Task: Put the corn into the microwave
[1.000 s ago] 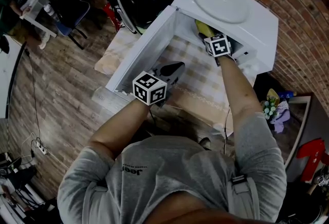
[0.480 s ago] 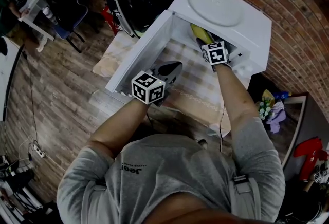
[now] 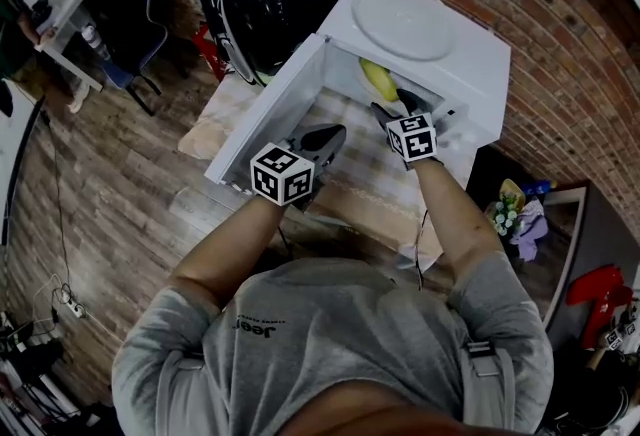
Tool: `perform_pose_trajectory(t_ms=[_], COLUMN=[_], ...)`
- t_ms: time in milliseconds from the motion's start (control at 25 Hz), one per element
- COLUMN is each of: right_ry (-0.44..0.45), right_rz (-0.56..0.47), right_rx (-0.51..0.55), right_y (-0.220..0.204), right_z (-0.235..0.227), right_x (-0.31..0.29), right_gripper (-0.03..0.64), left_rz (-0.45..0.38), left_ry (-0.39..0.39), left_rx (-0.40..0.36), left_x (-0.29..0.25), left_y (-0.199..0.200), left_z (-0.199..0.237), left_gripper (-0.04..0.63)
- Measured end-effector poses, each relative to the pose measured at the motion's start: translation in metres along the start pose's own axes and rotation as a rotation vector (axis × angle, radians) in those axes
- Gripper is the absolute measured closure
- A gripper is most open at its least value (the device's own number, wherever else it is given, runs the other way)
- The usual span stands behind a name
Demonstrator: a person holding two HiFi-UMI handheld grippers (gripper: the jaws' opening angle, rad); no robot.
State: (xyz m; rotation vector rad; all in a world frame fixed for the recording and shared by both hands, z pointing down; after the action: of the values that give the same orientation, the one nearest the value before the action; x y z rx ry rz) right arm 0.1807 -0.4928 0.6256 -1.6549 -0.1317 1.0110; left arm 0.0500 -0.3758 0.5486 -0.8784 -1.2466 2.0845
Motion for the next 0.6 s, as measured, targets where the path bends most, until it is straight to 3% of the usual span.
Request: perform_pose_trajectory(t_ms=[160, 400, 600], right_ry=[0.042, 0.111, 0.201], right_rz=[-0.022, -0.084, -0.157], right_rx=[-0.012, -0.045, -0.118], right_y=[-0.004, 0.005, 0.013], right_z=[0.019, 0.049, 0.074], right_x=[0.015, 0.043, 0.071], right_gripper=[0.317, 0.383, 0.509], left_rz=[-0.009, -0.028, -0.056], left_ry=[0.0, -0.007, -0.019], left_rx=[-0.003, -0.013, -0.044], left_x=[0.002, 0.008, 0.02], left_y=[0.005, 0.014, 0.033], left_z=[-0.002, -0.005, -0.01], left_gripper=[0.581, 0.581, 0.581])
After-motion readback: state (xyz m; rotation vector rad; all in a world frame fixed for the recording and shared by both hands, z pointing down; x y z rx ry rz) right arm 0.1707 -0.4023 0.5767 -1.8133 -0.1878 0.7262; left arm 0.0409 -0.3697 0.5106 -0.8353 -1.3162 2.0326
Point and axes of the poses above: the fingertips, and each gripper's own axes: x backward along the fingers, z to its left, y out of its top, the point moved 2 cm from there along x, backward along the fingers, and after that the axes turned 15 degrees about y, right-handed, at the moved point
